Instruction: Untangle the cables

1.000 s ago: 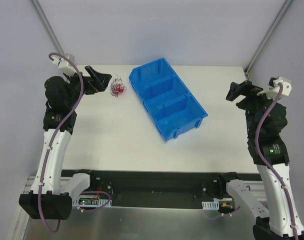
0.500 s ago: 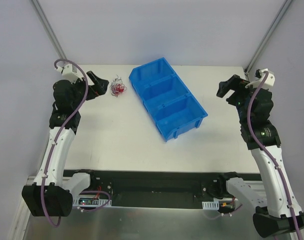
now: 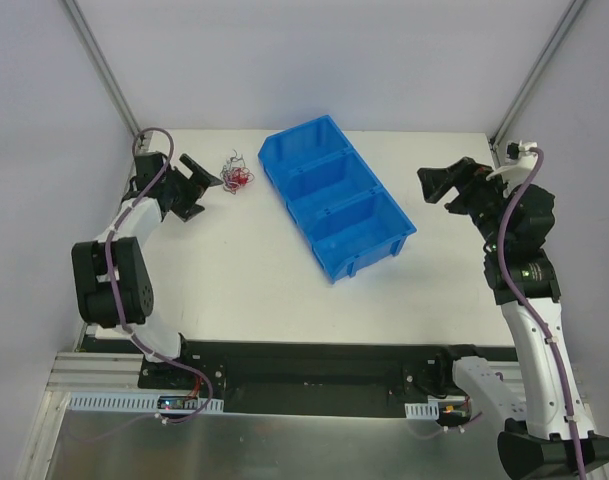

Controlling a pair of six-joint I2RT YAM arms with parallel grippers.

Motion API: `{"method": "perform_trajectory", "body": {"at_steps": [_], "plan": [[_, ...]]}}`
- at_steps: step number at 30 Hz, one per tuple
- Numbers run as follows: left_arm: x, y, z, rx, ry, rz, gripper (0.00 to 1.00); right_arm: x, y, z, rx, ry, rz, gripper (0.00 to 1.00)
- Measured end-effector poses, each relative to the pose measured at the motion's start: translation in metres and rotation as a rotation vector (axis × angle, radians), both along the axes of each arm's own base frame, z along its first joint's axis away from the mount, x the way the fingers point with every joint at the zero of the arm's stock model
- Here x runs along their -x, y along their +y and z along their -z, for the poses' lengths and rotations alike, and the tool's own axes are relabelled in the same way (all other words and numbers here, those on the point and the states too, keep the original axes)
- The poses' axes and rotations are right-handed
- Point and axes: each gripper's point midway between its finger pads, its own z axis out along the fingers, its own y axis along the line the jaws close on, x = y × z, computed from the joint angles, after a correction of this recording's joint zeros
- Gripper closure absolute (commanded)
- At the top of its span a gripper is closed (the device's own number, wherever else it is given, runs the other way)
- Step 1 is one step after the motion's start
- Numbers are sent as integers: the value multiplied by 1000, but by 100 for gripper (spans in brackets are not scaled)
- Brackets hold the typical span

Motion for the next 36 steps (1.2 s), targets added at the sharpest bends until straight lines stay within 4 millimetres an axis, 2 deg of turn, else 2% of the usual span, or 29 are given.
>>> {"method": "perform_trajectory", "body": {"at_steps": [2, 5, 8, 12, 14, 16, 18, 21, 22, 23, 26, 29, 34, 36], "plan": [[-8, -1, 22, 61, 64, -32, 1, 1, 3, -2, -8, -5, -10, 4], [-23, -4, 41, 123, 106, -62, 4, 2, 7, -5, -32, -10, -25, 4], [-53, -7, 51, 157, 103, -71, 9, 3, 11, -5, -55, -15, -37, 4], [-96, -11, 64, 171, 80, -65, 11, 3, 13, -4, -49, -17, -48, 4], [-108, -15, 74, 172, 84, -62, 16, 4, 14, -4, -39, -22, -52, 4], [-115, -18, 86, 165, 97, -62, 25, 4, 15, -4, -28, -26, -59, 4], [-121, -23, 94, 162, 103, -54, 47, 5, 18, -5, -18, -36, -72, 4], [-125, -28, 94, 144, 91, -40, 76, 5, 23, -4, -4, -42, -94, 4], [-125, -28, 94, 143, 91, -38, 92, 5, 25, -3, 3, -42, -103, 4], [-123, -28, 96, 130, 86, -32, 100, 3, 29, 0, 12, -35, -119, 4], [-93, -29, 106, 101, 123, -22, 100, -5, 55, 11, 55, 13, -217, 4], [-41, -32, 103, 98, 173, -15, 100, -17, 92, 20, 94, 55, -331, 4], [30, -40, 64, 91, 128, 38, 100, -23, 175, 53, 203, 147, -556, 3], [57, -45, 45, 84, 82, 76, 89, -22, 207, 66, 246, 173, -638, 3]]}}
